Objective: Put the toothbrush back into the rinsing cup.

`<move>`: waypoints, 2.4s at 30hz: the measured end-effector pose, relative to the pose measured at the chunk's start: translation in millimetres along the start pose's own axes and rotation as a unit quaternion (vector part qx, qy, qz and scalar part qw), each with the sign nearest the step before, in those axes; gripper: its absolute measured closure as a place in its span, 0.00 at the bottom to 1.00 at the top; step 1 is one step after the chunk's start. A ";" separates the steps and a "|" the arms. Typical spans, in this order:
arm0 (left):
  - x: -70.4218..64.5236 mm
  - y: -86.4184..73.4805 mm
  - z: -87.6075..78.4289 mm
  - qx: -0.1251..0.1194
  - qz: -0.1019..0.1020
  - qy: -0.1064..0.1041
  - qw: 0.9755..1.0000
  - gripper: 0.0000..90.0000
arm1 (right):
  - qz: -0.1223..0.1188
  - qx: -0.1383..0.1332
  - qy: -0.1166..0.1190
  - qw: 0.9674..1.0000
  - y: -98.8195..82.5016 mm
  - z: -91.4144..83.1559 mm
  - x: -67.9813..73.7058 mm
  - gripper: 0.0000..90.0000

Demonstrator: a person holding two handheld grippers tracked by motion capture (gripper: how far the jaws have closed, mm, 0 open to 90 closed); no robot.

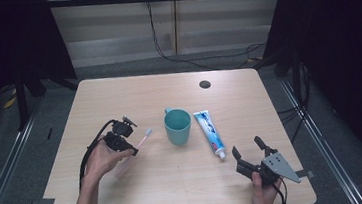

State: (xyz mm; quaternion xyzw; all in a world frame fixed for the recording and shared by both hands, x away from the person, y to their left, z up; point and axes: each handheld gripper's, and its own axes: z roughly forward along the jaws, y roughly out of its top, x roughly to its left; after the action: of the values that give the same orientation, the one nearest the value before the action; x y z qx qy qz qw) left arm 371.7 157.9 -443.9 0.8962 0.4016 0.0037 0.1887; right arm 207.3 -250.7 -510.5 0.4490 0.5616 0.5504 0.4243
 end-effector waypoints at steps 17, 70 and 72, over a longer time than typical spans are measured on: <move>2.0 -4.4 -20.4 -0.102 -0.018 -0.033 0.994 0.88 | 0.000 0.001 0.000 1.000 0.0 -0.2 0.0 0.16; -12.8 -14.2 -66.9 -0.386 0.007 -0.037 0.922 0.88 | 0.000 0.000 0.000 1.000 0.0 -0.5 0.0 0.16; -13.6 -14.5 -67.7 -0.406 0.009 -0.036 0.913 0.88 | 0.000 0.000 0.001 1.000 0.0 -0.3 -0.1 0.16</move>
State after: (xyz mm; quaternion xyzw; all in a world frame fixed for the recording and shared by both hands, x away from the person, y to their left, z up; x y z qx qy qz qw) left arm 341.3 179.7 -384.0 0.7455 0.3504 0.1361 0.5504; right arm 207.1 -250.8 -510.5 0.4486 0.5618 0.5509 0.4240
